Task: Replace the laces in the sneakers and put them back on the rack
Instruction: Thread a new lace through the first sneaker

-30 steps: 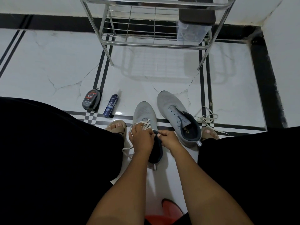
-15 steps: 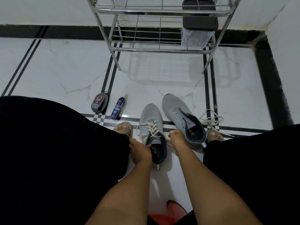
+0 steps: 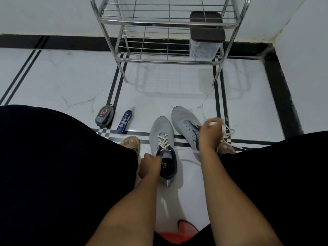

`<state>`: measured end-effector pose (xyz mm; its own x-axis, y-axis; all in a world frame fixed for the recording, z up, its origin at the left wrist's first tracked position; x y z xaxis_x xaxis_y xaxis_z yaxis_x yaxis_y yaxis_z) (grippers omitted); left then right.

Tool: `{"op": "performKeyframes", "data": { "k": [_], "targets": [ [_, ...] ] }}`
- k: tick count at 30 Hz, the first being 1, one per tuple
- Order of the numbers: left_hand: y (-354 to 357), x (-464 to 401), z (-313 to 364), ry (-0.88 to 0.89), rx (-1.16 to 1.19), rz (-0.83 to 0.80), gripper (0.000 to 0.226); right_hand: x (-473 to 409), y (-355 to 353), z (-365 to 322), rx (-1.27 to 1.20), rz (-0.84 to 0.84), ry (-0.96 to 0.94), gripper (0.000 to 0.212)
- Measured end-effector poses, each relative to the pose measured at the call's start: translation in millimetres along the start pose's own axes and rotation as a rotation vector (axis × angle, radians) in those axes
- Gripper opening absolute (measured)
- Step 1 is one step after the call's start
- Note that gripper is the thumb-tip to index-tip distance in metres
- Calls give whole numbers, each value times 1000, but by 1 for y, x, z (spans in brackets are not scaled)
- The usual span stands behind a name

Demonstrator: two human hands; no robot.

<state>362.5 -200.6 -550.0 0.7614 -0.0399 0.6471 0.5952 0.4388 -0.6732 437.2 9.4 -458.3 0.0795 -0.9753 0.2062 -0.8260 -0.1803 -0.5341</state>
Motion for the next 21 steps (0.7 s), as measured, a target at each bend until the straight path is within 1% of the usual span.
{"op": "performKeyframes", "data": {
  "k": [2, 3, 4, 5, 6, 8, 10, 12, 14, 15, 16, 17, 19, 21],
  "targets": [
    [-3, 0, 1, -52, 79, -2, 34, 10, 28, 19, 277, -372, -71, 26],
    [-4, -3, 0, -84, 114, -2, 34, 19, 39, 32, 357, -523, -75, 27],
    [-5, -4, 0, -104, 148, -12, 34, 28, 46, 45, 398, -635, -50, 28],
    [-4, -7, -1, -103, 177, -24, 33, 37, 52, 56, 415, -708, -15, 28],
    [-4, -7, 0, -84, 209, -33, 30, 43, 54, 65, 416, -745, 16, 27],
    [1, -9, 0, -62, 272, -51, 26, 50, 58, 77, 419, -773, 58, 24],
    [4, -11, 0, -67, 303, -45, 25, 48, 60, 78, 417, -738, 87, 21],
    [3, -12, 1, -100, 333, -21, 24, 42, 56, 76, 454, -668, 107, 19],
    [1, -18, -2, -161, 407, 11, 18, 34, 47, 79, 519, -554, 167, 23],
    [4, -23, -4, -184, 439, -3, 15, 32, 43, 80, 533, -524, 203, 25],
    [7, -25, -5, -209, 465, -45, 13, 31, 40, 82, 542, -522, 223, 26],
    [10, -28, -6, -216, 476, -69, 16, 31, 41, 84, 546, -548, 228, 25],
    [7, -25, -5, -190, 412, -60, 28, 35, 46, 85, 531, -608, 201, 26],
    [1, -16, 2, -147, 339, -59, 35, 43, 52, 80, 428, -690, 152, 33]
  ]
}}
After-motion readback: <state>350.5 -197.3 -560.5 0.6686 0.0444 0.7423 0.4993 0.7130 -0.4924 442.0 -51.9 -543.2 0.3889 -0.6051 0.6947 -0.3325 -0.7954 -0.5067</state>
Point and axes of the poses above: each hand's wrist, its own x-axis away from the middle knuckle, its own y-axis out of the palm, z = x × y, the point moved 3 cm from there along -x, towards the middle knuckle, and after that the axes turned 5 degrees about -x, right-handed, at the moved point
